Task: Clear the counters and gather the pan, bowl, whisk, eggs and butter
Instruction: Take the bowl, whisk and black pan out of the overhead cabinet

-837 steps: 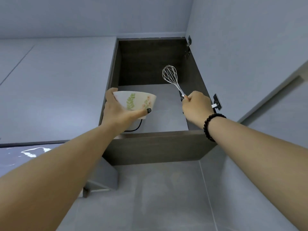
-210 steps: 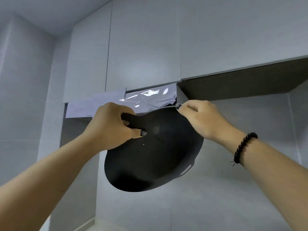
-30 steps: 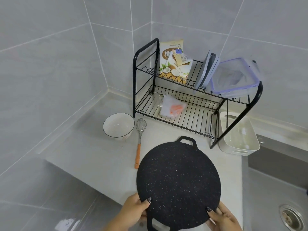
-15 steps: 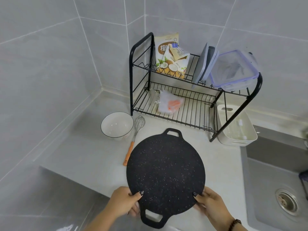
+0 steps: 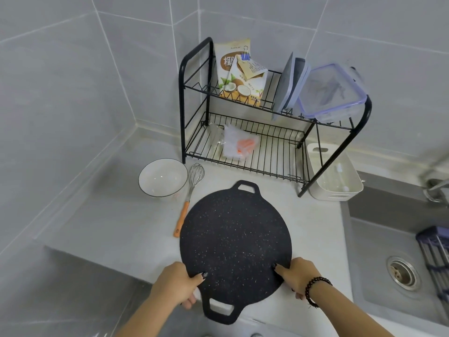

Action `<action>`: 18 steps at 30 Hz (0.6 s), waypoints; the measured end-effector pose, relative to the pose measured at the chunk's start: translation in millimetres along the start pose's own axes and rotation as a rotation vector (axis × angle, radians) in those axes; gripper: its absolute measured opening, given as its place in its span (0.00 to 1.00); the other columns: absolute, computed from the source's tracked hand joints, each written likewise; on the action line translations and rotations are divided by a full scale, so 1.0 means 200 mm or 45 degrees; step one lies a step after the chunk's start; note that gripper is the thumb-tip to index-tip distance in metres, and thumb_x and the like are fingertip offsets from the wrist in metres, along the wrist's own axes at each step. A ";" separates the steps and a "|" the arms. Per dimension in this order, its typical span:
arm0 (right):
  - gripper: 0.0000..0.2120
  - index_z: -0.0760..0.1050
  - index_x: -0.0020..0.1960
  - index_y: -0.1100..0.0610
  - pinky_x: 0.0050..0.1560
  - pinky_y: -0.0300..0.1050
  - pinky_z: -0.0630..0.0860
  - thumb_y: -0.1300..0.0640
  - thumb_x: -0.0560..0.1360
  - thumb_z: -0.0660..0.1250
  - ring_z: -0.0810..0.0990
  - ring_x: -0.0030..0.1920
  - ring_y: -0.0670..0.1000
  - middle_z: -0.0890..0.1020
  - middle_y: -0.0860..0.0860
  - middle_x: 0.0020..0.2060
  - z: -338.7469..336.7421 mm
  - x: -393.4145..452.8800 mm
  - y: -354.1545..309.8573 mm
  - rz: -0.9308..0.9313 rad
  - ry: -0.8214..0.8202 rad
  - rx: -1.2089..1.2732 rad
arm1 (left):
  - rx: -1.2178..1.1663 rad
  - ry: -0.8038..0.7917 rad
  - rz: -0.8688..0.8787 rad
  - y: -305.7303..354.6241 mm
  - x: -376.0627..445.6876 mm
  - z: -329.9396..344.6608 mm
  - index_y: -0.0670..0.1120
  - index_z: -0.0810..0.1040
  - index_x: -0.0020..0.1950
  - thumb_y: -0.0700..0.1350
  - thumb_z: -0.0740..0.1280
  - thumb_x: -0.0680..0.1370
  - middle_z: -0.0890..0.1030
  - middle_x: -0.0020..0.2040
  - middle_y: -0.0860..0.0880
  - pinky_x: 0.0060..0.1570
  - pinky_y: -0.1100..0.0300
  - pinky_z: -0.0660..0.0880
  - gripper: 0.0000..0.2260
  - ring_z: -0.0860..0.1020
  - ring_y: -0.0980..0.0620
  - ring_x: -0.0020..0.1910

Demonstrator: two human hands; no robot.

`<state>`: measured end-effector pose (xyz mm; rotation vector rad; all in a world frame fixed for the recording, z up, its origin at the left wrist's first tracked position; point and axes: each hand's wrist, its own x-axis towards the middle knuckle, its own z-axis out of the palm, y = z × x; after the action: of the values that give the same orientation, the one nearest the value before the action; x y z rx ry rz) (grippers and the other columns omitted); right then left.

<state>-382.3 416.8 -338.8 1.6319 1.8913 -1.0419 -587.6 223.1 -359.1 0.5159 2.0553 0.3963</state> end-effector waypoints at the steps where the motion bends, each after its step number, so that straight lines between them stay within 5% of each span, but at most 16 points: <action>1: 0.17 0.66 0.36 0.54 0.25 0.36 0.71 0.45 0.78 0.59 0.77 0.27 0.51 0.76 0.51 0.35 0.00 -0.01 0.00 -0.002 0.005 -0.028 | 0.024 0.001 0.012 0.00 0.00 0.00 0.42 0.77 0.45 0.56 0.65 0.79 0.84 0.31 0.50 0.44 0.59 0.81 0.17 0.83 0.54 0.30; 11: 0.14 0.67 0.37 0.58 0.26 0.37 0.71 0.51 0.77 0.59 0.77 0.26 0.53 0.77 0.54 0.36 0.01 -0.07 0.00 -0.049 -0.029 0.040 | 0.154 0.134 0.041 0.02 -0.07 0.02 0.46 0.76 0.44 0.56 0.62 0.80 0.85 0.33 0.50 0.44 0.62 0.80 0.15 0.82 0.57 0.28; 18: 0.08 0.71 0.39 0.59 0.29 0.39 0.72 0.58 0.77 0.61 0.77 0.28 0.50 0.79 0.53 0.30 0.00 -0.14 -0.03 -0.333 -0.206 0.303 | -0.046 0.312 0.054 0.04 -0.19 0.03 0.45 0.71 0.39 0.49 0.63 0.80 0.85 0.41 0.47 0.48 0.53 0.79 0.12 0.83 0.50 0.40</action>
<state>-382.9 398.3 -316.0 1.3931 1.9678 -1.5093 -563.0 210.8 -332.2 0.5099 2.2705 0.5434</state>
